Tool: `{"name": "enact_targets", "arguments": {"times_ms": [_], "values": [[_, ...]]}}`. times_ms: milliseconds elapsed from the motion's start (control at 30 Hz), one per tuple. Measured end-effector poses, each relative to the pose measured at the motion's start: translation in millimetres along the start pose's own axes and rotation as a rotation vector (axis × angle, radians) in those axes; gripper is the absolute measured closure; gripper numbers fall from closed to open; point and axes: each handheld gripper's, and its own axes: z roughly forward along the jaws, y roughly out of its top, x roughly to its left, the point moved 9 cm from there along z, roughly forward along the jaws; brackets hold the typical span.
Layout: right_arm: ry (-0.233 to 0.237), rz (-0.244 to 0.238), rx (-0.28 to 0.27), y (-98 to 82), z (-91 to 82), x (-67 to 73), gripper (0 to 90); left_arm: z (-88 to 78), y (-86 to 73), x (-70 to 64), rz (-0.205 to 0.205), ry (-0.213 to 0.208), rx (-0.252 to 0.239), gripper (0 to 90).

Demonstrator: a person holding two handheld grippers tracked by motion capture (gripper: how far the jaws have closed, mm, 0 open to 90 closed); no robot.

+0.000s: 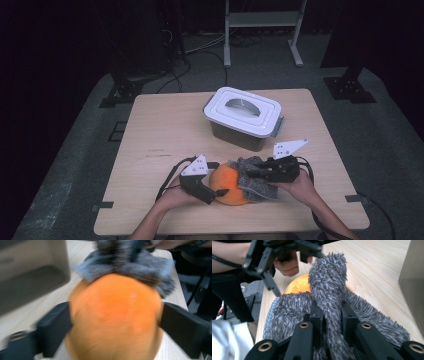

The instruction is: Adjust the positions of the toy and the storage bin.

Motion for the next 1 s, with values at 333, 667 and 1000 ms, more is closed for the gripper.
{"name": "enact_targets", "arguments": {"times_ms": [333,667,1000], "values": [[0.019,-0.07,-0.005,16.8,8.7,16.0,75.4,-3.6,-1.6,-3.5,0.115,0.038,-0.003,33.9],[0.0,-0.024,-0.029,16.9,-5.1,4.2,75.4,-0.8,2.8,-12.0,0.186,0.026,-0.012,35.3],[0.003,-0.013,-0.011,6.0,3.5,6.9,75.2,-1.2,-0.1,-4.1,0.012,-0.015,-0.004,8.9]]}}
